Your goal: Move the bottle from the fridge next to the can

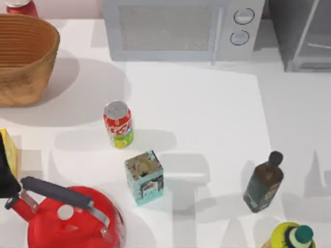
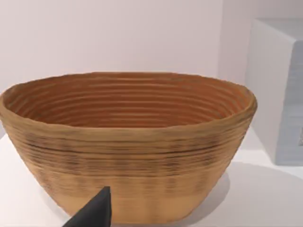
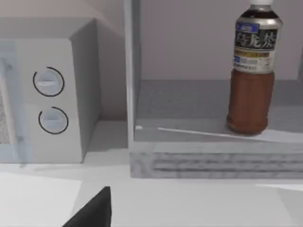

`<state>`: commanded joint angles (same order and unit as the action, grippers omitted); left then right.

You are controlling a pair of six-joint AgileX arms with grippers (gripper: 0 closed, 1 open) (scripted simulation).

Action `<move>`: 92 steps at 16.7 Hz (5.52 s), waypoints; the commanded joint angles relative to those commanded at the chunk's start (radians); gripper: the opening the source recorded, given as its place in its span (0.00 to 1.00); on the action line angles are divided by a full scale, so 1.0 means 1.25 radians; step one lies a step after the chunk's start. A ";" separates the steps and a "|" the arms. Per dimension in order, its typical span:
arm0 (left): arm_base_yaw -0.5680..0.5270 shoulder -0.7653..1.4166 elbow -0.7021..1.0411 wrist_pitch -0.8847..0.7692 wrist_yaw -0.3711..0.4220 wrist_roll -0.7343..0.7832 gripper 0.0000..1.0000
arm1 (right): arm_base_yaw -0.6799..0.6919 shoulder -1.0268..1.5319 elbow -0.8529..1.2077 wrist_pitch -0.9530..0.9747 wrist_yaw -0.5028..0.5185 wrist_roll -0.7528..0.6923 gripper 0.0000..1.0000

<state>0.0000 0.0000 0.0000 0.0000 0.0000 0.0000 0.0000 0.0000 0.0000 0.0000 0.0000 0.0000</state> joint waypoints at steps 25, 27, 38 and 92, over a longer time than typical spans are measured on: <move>0.000 0.000 0.000 0.000 0.000 0.000 1.00 | -0.189 1.540 0.705 0.812 -0.164 0.009 1.00; 0.000 0.000 0.000 0.000 0.000 0.000 1.00 | -0.200 1.613 0.745 0.857 -0.174 0.009 1.00; 0.000 0.000 0.000 0.000 0.000 0.000 1.00 | -0.202 1.683 0.804 0.879 -0.175 0.009 1.00; 0.000 0.000 0.000 0.000 0.000 0.000 1.00 | -0.212 1.569 0.844 0.720 -0.189 0.011 0.00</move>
<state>0.0000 0.0000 0.0000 0.0000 0.0000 0.0000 -0.2655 1.9615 1.0555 0.8996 -0.2365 0.0133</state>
